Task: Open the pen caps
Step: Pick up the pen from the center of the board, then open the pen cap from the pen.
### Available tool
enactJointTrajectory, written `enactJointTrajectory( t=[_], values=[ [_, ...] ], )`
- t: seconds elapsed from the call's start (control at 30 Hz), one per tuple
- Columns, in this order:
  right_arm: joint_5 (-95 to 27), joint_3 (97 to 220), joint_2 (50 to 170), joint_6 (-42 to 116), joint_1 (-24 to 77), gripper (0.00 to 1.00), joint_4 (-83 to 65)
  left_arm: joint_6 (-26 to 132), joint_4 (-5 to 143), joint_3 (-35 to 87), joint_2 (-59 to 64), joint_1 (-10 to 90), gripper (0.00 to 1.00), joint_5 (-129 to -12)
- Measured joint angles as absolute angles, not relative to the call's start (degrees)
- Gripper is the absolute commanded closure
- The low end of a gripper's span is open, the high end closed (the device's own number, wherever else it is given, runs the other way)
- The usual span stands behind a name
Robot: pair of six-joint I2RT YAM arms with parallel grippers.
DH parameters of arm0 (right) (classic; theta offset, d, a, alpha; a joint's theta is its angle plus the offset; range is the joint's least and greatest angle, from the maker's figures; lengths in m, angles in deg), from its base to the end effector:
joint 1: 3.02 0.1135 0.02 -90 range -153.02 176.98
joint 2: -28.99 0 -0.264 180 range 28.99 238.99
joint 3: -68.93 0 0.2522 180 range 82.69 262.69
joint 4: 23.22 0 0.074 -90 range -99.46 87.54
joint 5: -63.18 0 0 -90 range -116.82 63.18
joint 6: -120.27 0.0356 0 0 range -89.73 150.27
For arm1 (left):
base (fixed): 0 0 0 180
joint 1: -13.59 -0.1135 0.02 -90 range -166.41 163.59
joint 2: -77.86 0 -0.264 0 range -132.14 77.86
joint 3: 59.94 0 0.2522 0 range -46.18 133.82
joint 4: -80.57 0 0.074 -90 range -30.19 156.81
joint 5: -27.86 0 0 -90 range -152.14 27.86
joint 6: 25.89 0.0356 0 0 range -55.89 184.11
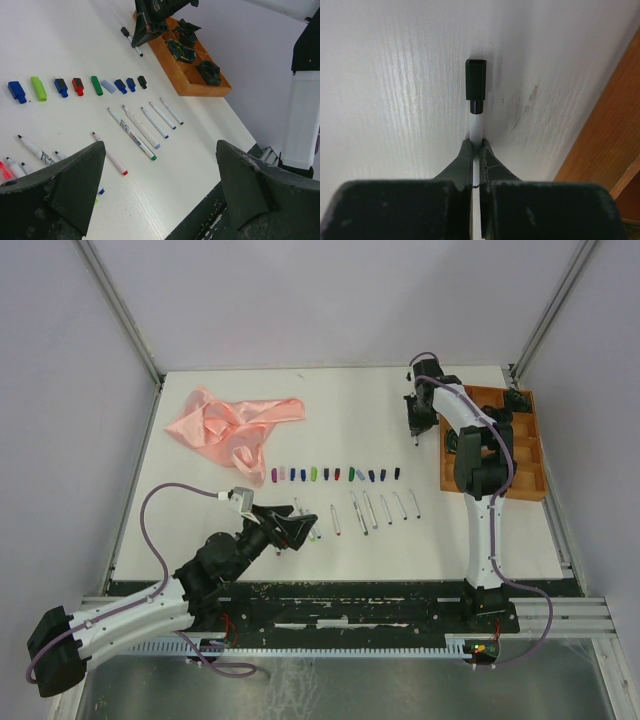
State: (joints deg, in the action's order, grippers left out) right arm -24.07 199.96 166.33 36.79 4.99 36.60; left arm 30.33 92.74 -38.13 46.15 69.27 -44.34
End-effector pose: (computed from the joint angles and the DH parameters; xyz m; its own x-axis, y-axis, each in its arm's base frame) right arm 0.5044 0.0693 0.1645 -0.9133 -0.0140 -0.4070 -0.0164 0.9999 0.0024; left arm 0.0945 -0.1191 0.2132 -0.3229 -0.4659 -0.8238 0.5229 0.6377 -0.5656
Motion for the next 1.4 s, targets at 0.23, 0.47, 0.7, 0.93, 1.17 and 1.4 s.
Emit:
enactJointTrajectory(
  t=[0.23, 0.47, 0.7, 0.93, 1.17, 1.4],
  values=[
    [-29.1, 192.5, 161.5, 34.1, 4.3, 1.0, 33.4, 28.2, 95.8, -38.1, 44.4, 69.3, 0.03, -47.9],
    [-43.8, 178.4, 142.7, 33.7, 1.8, 1.0, 29.8, 26.9, 102.7, -37.9, 38.5, 69.2, 0.03, -52.9],
    [-69.7, 169.2, 125.3, 36.3, -2.7, 1.0, 25.7, 25.7, 108.7, -33.0, 30.6, 67.4, 0.03, -60.9],
    [-89.0, 153.1, 112.3, 46.3, -1.9, 1.0, 14.6, 24.1, 117.2, -30.5, 28.3, 66.4, 0.03, -67.2],
    [-96.6, 147.9, 106.0, 56.1, -1.9, 1.0, 0.9, 22.0, 121.8, -29.3, 24.2, 63.7, 0.03, -68.8],
    [-99.0, 146.6, 105.8, 60.3, -0.4, 1.0, -5.1, 12.7, 134.9, -25.7, 9.7, 55.0, 0.03, -75.6]
  ],
)
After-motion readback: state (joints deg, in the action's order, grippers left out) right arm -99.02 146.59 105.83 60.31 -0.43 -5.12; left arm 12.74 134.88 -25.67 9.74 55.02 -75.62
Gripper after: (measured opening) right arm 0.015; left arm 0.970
